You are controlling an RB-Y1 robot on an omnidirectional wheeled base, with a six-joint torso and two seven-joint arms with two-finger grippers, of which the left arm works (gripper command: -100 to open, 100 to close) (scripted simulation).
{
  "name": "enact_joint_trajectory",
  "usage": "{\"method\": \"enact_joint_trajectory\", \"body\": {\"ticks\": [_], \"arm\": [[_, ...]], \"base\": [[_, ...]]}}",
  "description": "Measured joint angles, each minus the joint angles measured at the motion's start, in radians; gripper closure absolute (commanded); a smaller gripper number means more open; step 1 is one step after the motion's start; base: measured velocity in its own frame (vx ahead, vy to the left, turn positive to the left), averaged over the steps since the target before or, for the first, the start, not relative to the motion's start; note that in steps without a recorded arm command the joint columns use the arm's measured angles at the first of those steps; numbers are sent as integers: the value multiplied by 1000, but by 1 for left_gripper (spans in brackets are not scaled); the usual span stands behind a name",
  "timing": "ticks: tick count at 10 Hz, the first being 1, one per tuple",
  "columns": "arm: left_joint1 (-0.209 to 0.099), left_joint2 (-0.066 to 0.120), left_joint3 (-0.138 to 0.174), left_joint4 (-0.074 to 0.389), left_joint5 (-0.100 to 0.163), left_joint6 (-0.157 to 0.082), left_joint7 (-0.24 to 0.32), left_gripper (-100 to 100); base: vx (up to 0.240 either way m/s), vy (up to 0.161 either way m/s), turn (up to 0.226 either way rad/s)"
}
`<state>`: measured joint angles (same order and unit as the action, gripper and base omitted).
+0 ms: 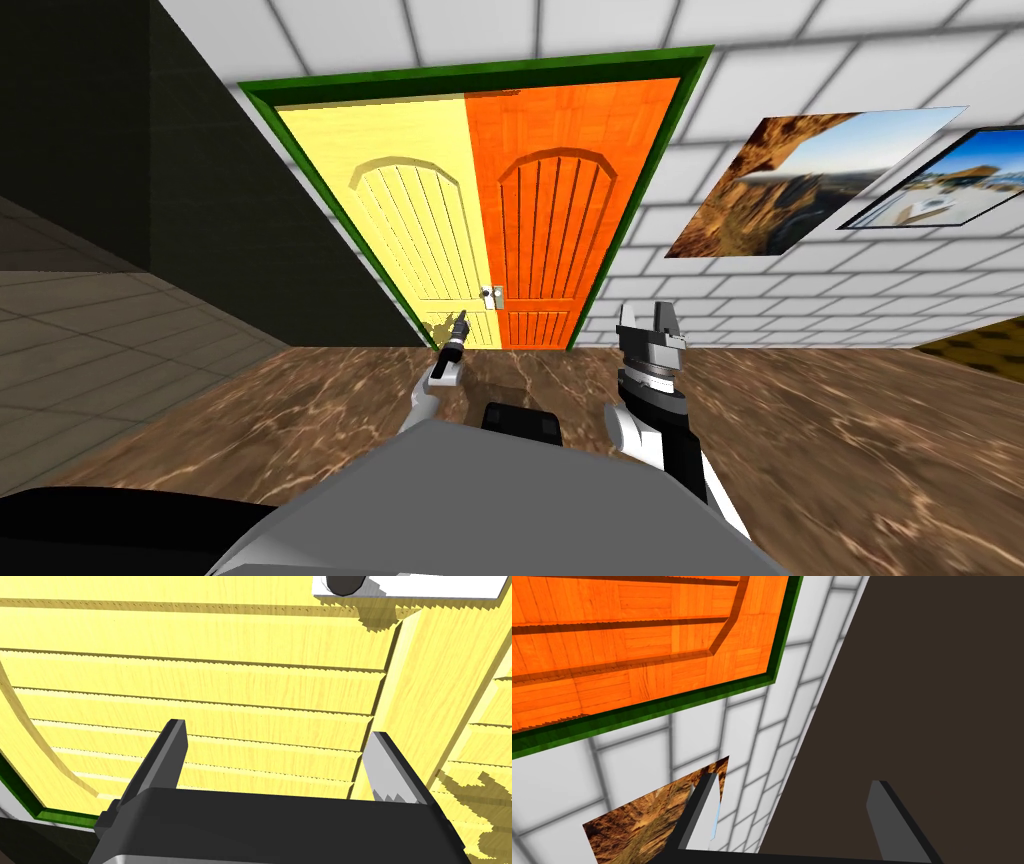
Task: Pull the door open
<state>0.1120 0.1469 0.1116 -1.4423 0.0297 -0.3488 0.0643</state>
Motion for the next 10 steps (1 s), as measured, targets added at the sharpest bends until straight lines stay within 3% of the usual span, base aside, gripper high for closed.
{"method": "enact_joint_trajectory", "body": {"ticks": [4, 8, 10], "arm": [[-47, 6, 5, 83, 16, 27, 15, -100], [-79, 13, 8, 141, 29, 47, 29, -100], [-92, 14, 10, 162, 32, 49, 31, -100]], "base": [[130, 6, -37], [149, 6, -28], [36, 7, 53]]}}
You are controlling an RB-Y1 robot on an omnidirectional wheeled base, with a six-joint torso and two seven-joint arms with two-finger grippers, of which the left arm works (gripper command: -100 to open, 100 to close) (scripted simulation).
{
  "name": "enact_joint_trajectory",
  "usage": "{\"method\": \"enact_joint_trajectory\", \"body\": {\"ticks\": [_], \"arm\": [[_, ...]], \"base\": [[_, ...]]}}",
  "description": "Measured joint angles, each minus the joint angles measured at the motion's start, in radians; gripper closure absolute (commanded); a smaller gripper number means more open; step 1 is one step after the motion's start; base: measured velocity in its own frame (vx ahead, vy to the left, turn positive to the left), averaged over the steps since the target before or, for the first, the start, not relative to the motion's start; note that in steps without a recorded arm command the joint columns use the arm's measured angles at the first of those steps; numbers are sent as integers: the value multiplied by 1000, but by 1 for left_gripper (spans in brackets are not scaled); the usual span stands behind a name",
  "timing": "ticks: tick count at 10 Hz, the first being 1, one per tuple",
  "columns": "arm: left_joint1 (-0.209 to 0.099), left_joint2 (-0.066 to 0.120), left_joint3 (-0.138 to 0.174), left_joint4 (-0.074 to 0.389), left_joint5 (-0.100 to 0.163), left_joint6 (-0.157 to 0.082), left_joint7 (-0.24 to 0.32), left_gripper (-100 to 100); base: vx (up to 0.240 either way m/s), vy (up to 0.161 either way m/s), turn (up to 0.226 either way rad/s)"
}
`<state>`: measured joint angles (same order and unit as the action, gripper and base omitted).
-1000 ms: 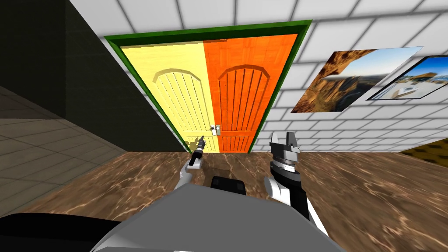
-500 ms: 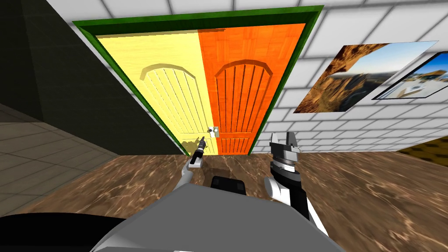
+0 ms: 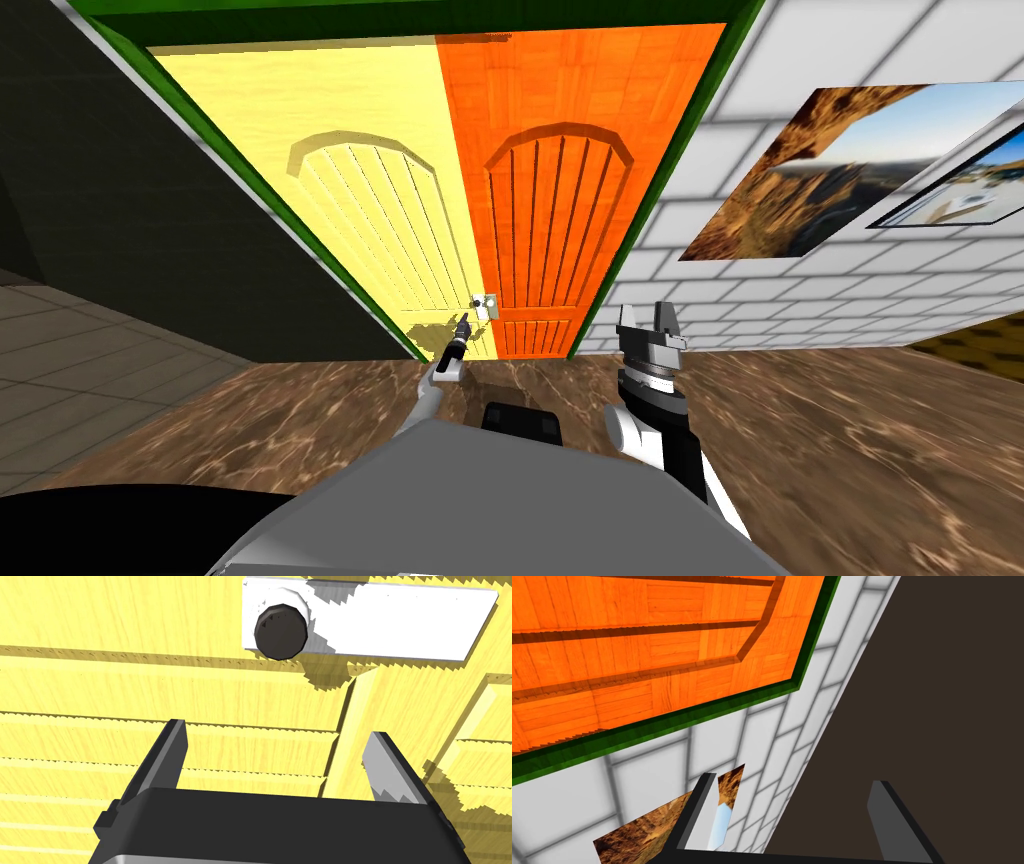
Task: Pull the door open
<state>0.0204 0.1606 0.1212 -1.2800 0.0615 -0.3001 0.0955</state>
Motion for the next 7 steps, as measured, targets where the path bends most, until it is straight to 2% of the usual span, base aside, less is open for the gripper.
{"method": "enact_joint_trajectory", "body": {"ticks": [1, 2, 3, 5, 6, 7], "arm": [[-4, 22, 17, 34, 6, -11, 6, -100], [8, 27, 32, 31, 9, -7, 6, -100], [22, 45, 48, 44, 14, -11, 11, -100], [52, 69, 82, 49, 23, -11, 17, -100], [76, 80, 98, 29, 28, -1, 21, -100], [71, 85, 106, 44, 30, -2, 22, -100]], "base": [[-13, 32, 87], [-13, 39, 44], [11, 42, 47], [81, 45, 22], [89, 35, -2], [104, 43, -50]]}}
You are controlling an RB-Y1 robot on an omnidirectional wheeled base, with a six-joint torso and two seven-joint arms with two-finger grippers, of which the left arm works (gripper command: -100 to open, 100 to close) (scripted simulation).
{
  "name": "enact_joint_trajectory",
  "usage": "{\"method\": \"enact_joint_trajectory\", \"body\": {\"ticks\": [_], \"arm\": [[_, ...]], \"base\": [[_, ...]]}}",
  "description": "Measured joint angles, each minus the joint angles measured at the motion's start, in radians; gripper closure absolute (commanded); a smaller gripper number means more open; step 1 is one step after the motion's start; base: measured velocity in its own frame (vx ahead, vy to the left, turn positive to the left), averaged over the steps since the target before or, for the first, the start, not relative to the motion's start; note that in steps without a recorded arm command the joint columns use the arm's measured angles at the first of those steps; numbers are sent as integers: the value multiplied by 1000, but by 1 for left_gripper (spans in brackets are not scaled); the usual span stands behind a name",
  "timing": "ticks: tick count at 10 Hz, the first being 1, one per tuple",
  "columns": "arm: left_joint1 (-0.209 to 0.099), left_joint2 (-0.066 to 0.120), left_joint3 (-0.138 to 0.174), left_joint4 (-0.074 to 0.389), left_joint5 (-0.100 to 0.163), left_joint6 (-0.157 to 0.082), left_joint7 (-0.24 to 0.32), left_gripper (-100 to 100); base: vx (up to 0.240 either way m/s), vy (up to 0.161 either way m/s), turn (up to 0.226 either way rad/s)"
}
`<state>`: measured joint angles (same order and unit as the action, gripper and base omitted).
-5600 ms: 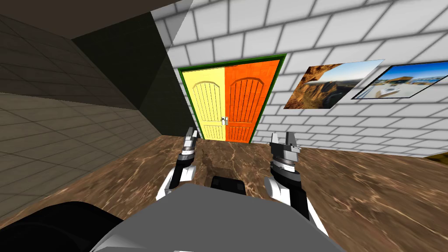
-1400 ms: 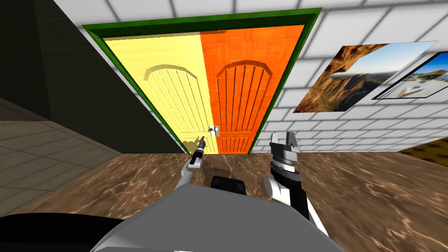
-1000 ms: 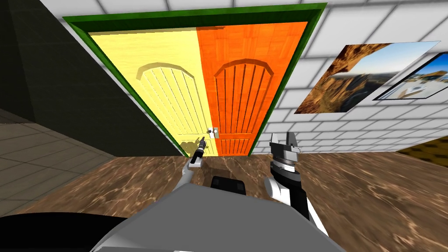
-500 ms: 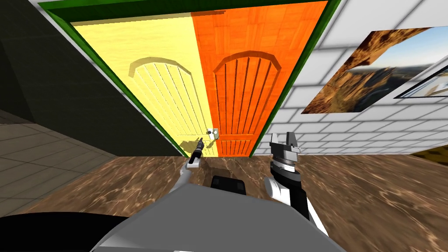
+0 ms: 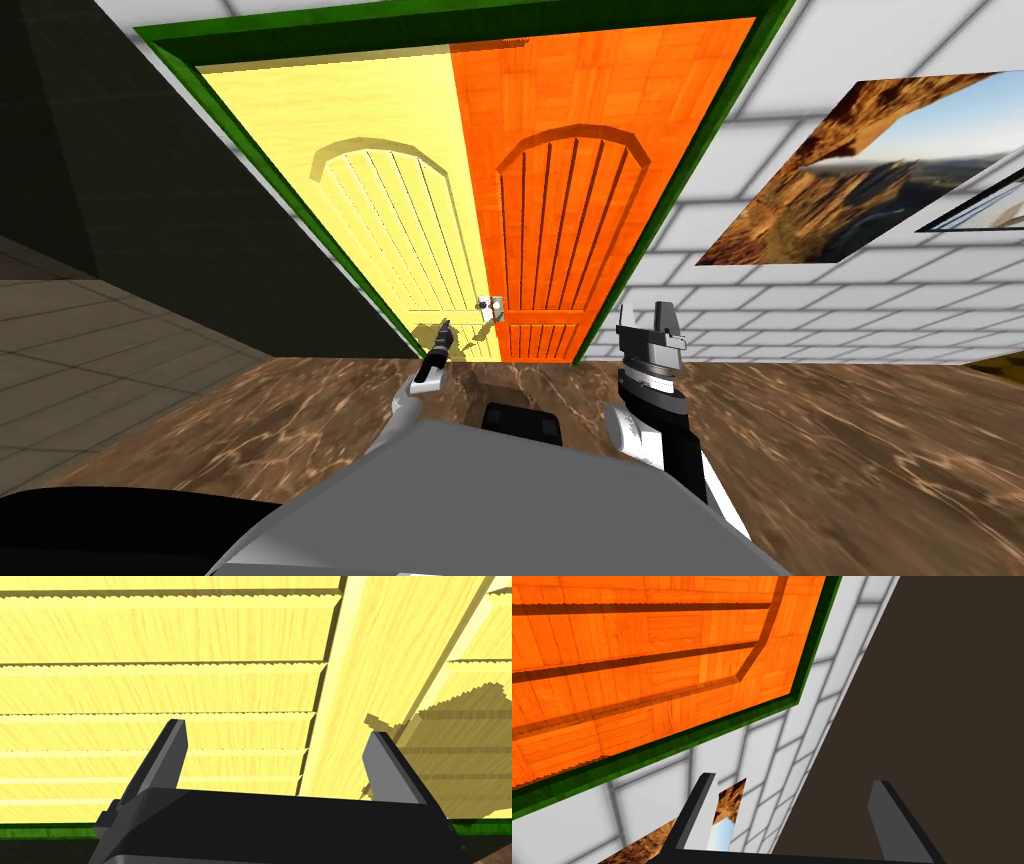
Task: Pull the door open
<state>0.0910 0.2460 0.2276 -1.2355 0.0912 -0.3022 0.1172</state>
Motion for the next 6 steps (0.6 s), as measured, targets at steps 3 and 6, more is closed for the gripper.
{"method": "enact_joint_trajectory", "body": {"ticks": [3, 6], "arm": [[-15, 15, 11, 37, 7, -21, 8, -100], [-44, -5, -15, 24, 4, -23, 10, -100]], "base": [[206, 36, -114], [215, -62, -180]]}}
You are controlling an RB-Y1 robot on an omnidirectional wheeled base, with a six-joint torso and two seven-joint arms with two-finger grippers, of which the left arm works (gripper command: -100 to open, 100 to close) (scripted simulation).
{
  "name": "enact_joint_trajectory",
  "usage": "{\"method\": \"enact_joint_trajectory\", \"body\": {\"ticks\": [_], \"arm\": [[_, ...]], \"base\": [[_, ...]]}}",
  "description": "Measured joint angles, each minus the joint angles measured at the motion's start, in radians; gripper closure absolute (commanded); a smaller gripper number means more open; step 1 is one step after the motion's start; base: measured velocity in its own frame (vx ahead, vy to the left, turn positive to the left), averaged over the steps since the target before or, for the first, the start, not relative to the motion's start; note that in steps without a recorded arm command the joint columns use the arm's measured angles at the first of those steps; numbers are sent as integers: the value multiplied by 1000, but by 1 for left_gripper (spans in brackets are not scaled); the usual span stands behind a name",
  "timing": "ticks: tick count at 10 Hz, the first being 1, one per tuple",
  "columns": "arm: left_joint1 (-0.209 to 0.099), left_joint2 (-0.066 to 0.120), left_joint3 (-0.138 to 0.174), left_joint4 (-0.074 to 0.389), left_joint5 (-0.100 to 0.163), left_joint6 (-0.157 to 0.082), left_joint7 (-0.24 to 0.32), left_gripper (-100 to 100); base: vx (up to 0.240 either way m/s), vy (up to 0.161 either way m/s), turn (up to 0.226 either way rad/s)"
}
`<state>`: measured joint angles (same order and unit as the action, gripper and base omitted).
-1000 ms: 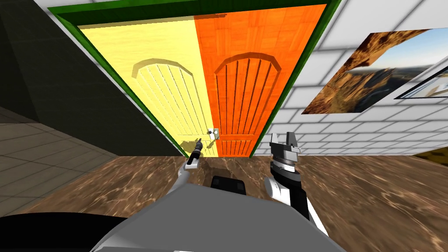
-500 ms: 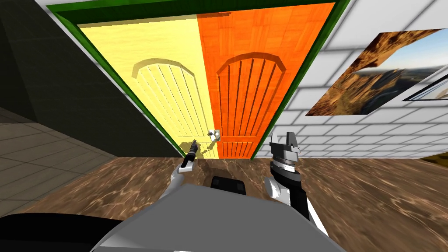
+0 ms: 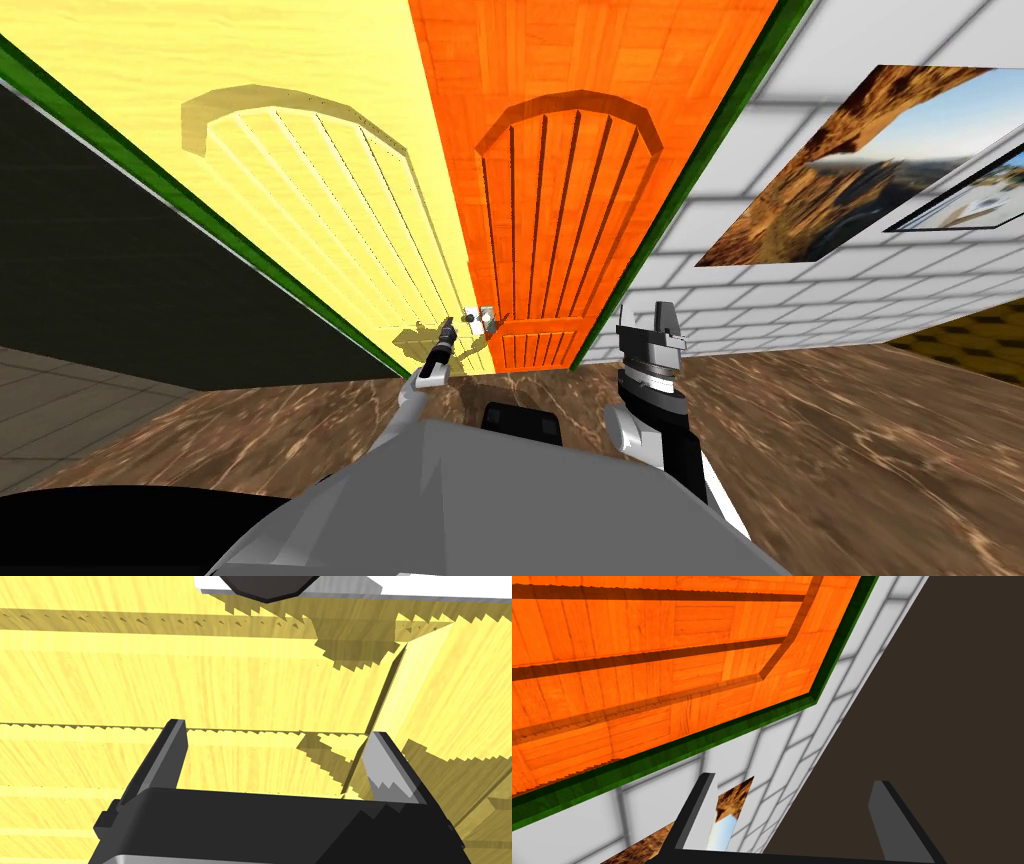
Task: Pull the door open
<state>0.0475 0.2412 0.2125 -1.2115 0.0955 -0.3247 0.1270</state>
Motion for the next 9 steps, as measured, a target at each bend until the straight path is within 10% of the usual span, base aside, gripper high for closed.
{"method": "enact_joint_trajectory", "body": {"ticks": [1, 2, 7, 8, 9], "arm": [[-12, -4, -15, 1, 0, -7, 3, -100], [-13, -4, -17, 0, 0, -8, 5, 100], [-12, -4, -15, 0, 0, -7, 3, 100], [-11, -4, -15, 1, 0, -7, 3, -100], [7, 11, -6, -4, 4, -5, 9, -100]], "base": [[92, -62, -22], [-10, 9, 24], [-20, 13, 0], [-168, 40, 187], [-230, 63, 125]]}}
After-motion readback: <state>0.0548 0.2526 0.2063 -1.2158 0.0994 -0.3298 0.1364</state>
